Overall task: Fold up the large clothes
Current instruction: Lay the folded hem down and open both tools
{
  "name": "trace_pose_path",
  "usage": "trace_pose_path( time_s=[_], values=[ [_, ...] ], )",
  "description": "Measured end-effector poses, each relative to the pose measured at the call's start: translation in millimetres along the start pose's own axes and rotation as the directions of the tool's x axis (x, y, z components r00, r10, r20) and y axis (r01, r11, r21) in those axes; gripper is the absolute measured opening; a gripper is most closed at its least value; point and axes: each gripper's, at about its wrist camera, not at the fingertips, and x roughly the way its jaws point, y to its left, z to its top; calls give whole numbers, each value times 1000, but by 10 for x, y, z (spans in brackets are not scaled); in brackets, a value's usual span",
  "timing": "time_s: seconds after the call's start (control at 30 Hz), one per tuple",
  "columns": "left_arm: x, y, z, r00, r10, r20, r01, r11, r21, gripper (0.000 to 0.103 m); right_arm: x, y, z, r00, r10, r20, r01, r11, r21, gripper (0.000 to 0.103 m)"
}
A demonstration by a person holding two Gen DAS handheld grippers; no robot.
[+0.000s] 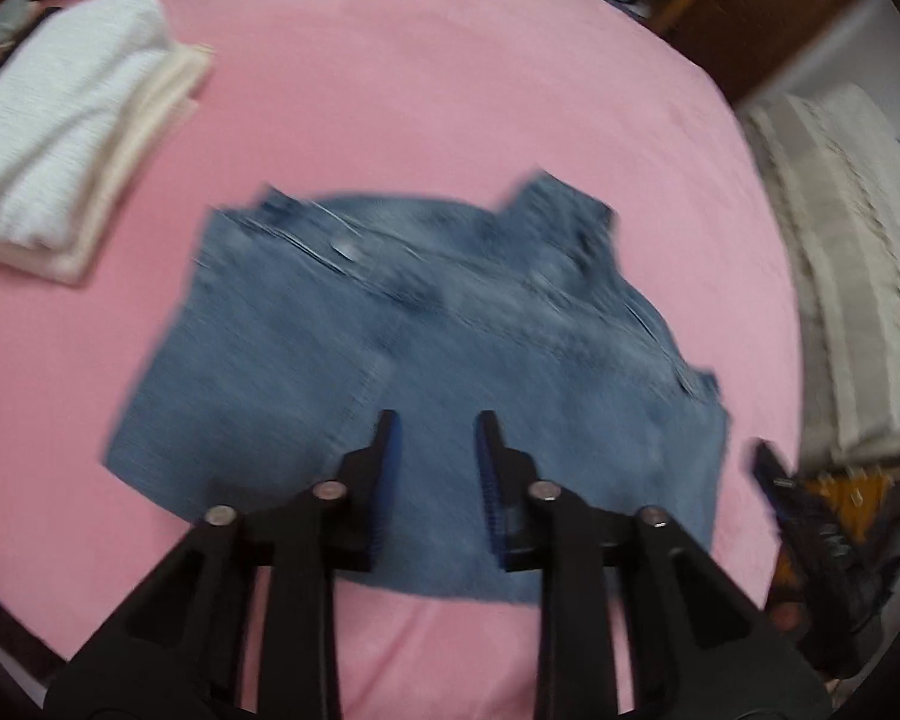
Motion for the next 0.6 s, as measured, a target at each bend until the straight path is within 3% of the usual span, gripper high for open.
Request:
trace_pose_path(
  time_s=[0.07,0.23,0.43,0.53,0.57,0.6],
  values=[
    [105,-94,-202,999,-38,-31,39,999,7,17,67,134,-256,998,24,-52,-26,999,-46,12],
    [521,-148,-612,992,-66,-111,70,997,31,15,328,250,-906,984,40,-171,-63,989,-134,9],
    [1078,21,-986,977,-64,-204,70,997,21,15,791,161,-1587,945,25,-325,-116,958,-264,9],
    [1200,124,-1071,979,-81,-187,82,997,-4,15,855,163,-1779,956,-1,-293,-113,920,-374,9],
    [1210,152,-1084,979,-92,-181,92,996,-13,11,858,133,-1803,960,10,-281,-121,917,-381,8],
    [1205,171,-1091,980,-87,-176,85,996,-16,2,857,76,-1818,961,23,-277,-129,919,-373,7]
  ],
)
